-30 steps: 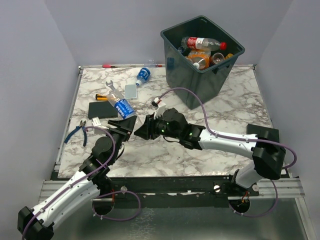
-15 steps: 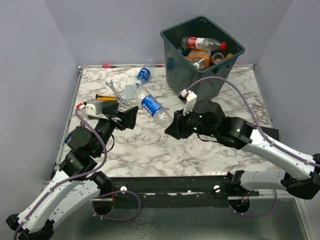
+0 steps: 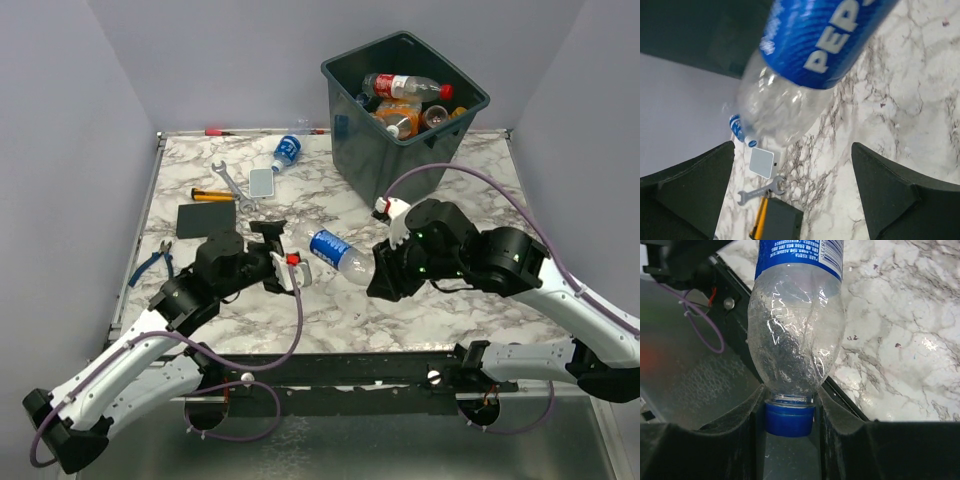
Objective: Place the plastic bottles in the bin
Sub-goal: Place the plastic bottle in the trash bin.
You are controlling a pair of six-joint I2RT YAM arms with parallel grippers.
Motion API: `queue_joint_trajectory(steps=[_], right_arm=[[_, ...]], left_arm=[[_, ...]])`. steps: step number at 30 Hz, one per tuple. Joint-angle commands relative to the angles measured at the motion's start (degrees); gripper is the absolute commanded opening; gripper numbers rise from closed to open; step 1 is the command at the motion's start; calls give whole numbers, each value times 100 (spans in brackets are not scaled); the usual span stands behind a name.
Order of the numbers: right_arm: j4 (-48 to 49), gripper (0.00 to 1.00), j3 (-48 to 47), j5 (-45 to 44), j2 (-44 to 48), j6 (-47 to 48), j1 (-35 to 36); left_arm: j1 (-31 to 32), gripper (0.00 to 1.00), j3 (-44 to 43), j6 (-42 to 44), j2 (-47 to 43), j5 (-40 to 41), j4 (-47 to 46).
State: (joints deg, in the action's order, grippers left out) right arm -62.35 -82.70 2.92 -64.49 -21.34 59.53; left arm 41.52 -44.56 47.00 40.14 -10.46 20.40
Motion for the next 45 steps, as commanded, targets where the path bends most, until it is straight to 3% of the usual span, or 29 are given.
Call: queue_joint_trajectory(steps=[1, 15, 25, 28, 29, 30, 32, 33, 34, 36, 39, 42, 45], right_arm=[[-7, 0, -270, 787, -21, 336, 5], [45, 0, -757, 1240, -800, 811, -3], [-159, 0, -996, 1039, -669, 861, 0], [-113, 0, -1005, 1051, -636, 813, -2], [-111, 0, -1028, 1019, -632, 796, 2], [-111, 10, -1056, 1000, -634, 783, -2], [-111, 53, -1157, 969, -618, 744, -1], [-111, 69, -1213, 882, -597, 699, 4], [-100, 77, -1306, 766, -567, 665, -1], [17, 83, -1464, 468, -418, 624, -1], [742, 85, -1261, -350, 111, 525, -1], [2226, 85, -150, -1098, 1064, 417, -2], [3902, 85, 909, -1108, 1801, 309, 1]], left_arm=[[479, 99, -118, 1613, 323, 72, 301], [1309, 97, -126, 1913, 755, 652, -625], [1333, 69, 4, 1445, 769, 857, -841], [1333, 44, -48, 1286, 825, 828, -861], [1333, 40, -53, 1266, 824, 822, -881], [1337, 38, -51, 1263, 820, 811, -907], [1333, 39, -43, 1207, 795, 773, -959], [1333, 39, -45, 1127, 779, 749, -978], [1335, 39, -45, 983, 764, 735, -1012], [1335, 40, -54, 629, 730, 693, -1074], [1335, 40, -69, -334, 710, 445, -1109], [1333, 40, -37, -2136, 770, -246, -1534], [1333, 40, 266, -4231, 864, -866, -2613]])
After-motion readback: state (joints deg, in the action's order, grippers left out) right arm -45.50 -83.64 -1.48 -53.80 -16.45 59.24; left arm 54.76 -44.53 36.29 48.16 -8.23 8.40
